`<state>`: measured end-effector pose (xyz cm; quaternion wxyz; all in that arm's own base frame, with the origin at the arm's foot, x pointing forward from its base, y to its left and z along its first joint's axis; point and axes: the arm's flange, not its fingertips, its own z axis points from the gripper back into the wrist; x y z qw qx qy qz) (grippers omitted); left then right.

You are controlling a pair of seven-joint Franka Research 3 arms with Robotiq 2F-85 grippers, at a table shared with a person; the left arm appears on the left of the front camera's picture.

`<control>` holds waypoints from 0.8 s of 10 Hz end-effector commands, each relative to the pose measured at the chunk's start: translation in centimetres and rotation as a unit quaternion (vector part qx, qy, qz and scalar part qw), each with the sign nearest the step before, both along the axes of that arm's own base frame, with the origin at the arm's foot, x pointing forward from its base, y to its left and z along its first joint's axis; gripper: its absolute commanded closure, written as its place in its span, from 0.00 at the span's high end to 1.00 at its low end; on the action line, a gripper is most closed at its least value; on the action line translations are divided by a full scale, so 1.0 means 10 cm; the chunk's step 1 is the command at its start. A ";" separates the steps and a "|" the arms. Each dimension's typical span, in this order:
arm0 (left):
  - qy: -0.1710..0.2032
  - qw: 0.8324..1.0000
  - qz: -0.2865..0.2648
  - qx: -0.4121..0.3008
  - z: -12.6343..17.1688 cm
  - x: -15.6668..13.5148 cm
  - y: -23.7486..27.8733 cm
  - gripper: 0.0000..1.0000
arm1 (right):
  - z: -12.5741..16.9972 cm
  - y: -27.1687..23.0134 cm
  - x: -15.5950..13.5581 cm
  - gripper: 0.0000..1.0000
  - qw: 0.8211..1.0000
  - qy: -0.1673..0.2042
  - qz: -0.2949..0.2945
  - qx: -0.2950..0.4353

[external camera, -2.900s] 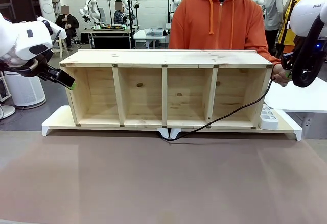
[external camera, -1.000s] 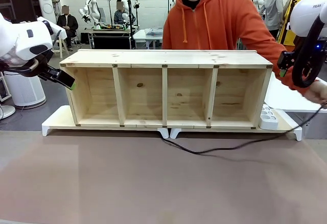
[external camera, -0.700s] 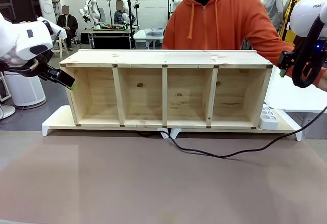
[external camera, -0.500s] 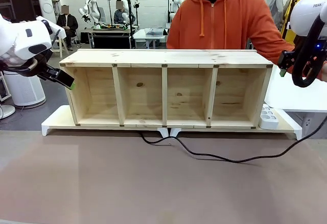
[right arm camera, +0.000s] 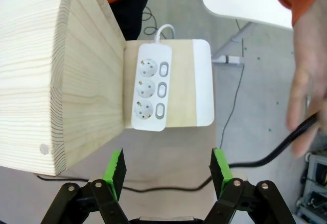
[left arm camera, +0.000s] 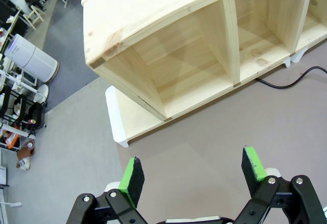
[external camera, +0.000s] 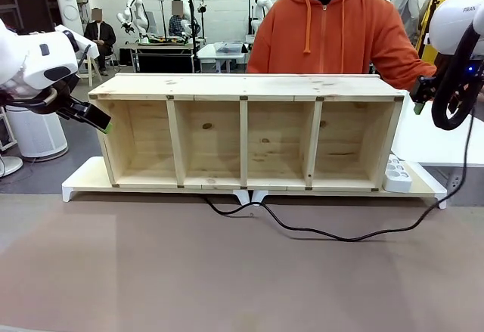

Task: Perform cable management.
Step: Release the Power Cable when the human grasps it.

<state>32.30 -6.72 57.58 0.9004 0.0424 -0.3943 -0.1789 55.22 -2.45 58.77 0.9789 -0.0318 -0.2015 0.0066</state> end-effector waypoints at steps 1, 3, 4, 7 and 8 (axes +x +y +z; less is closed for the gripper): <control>0.001 1.000 -0.001 -0.002 0.00 0.00 0.01 1.00 | 0.00 0.00 0.00 0.85 1.000 0.000 -0.001 0.002; 0.001 1.000 -0.001 -0.002 0.00 0.00 0.01 1.00 | 0.00 0.00 0.00 0.85 1.000 0.000 -0.001 0.002; 0.001 1.000 -0.001 -0.002 0.00 0.00 0.01 1.00 | 0.00 0.00 0.00 0.85 1.000 0.000 -0.001 0.002; 0.001 1.000 -0.001 -0.002 0.00 0.00 0.01 1.00 | 0.00 0.00 0.00 0.85 1.000 0.000 -0.001 0.002; 0.001 1.000 -0.001 -0.002 0.00 0.00 0.01 1.00 | 0.00 0.00 0.00 0.85 1.000 0.000 -0.001 0.002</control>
